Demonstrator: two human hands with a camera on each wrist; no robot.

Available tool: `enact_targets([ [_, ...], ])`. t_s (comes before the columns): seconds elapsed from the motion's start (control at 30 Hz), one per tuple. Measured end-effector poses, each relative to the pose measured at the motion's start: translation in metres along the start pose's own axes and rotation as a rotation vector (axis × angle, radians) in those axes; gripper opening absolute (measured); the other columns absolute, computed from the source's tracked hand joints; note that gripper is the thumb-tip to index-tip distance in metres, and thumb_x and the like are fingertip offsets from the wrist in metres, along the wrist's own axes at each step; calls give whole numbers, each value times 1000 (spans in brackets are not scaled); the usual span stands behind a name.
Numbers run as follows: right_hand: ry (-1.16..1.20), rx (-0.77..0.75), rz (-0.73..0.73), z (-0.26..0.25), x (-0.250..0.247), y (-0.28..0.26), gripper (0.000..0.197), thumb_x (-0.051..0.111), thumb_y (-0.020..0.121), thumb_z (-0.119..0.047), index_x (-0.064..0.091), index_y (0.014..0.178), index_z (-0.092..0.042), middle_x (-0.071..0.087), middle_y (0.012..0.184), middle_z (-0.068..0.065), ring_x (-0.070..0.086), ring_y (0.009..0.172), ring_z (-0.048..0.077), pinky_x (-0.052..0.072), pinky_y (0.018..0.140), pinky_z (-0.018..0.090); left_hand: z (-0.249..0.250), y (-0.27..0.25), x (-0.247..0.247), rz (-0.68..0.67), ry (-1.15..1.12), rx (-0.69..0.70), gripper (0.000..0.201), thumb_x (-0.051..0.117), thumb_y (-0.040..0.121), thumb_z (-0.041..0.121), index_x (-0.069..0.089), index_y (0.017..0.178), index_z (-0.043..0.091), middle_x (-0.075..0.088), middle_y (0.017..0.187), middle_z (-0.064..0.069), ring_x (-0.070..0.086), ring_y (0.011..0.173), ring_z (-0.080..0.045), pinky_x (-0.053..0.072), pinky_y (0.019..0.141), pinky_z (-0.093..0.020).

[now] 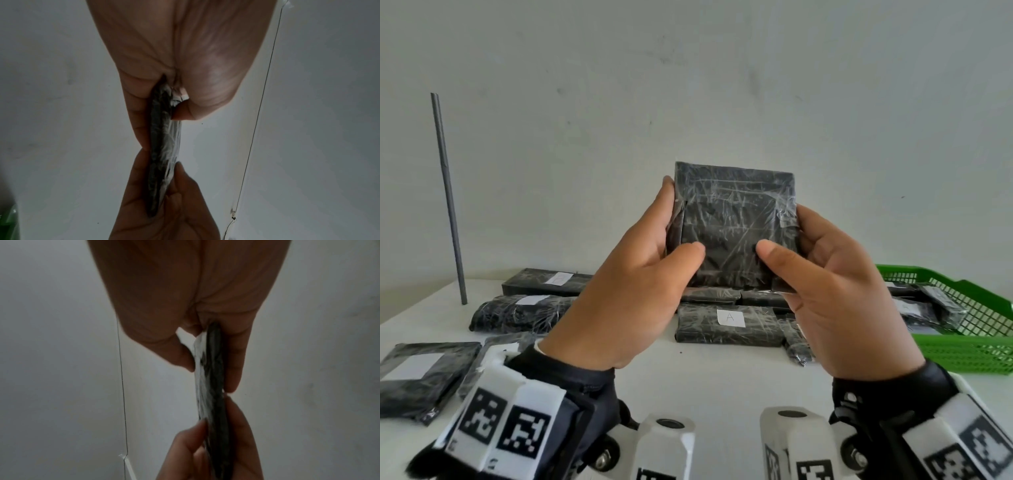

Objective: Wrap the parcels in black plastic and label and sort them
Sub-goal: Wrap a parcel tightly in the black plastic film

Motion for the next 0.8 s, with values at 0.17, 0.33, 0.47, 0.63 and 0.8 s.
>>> enact_targets([
  [0.17,-7,33,-52,1,-6,1,41,60,88,-5,69,126,-19,79,117,1,74,105,10,56,83,15,0,4,-6,4,-21,-35,79,61,81,40,36,155,49,49,122,-2,51,108,-33,43,107,-70],
  [0.33,-38,67,-49,2,-8,1,43,64,85,-5,69,125,-19,79,118,2,74,110,15,56,87,19,2,2,-7,11,13,-50,78,61,84,31,37,157,43,68,126,-21,63,110,-36,41,105,-76],
  [0.47,-60,82,-32,1,-5,0,37,74,91,4,70,119,-18,80,113,2,76,108,17,58,88,22,-2,2,-2,-49,43,-53,73,61,89,29,36,157,39,69,129,-13,60,124,-48,45,108,-67],
  [0.63,-288,92,-37,0,1,-2,43,70,97,-12,59,138,-19,78,120,-6,74,111,10,61,96,36,-6,5,-5,-3,73,-50,54,62,90,28,54,144,28,74,123,-9,70,116,-35,54,103,-55],
  [0.8,-677,78,-290,0,11,-12,89,53,84,-36,11,159,-61,37,152,-24,46,130,-13,44,102,19,-11,5,-17,126,-48,-114,22,56,101,2,70,115,11,77,110,-13,76,98,-20,62,73,-26],
])
Point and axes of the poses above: each hand's wrist, its own y-axis towards the middle knuckle, its own x-axis out of the palm, z = x × y, the point moved 6 cm from there along y, towards the middle knuckle
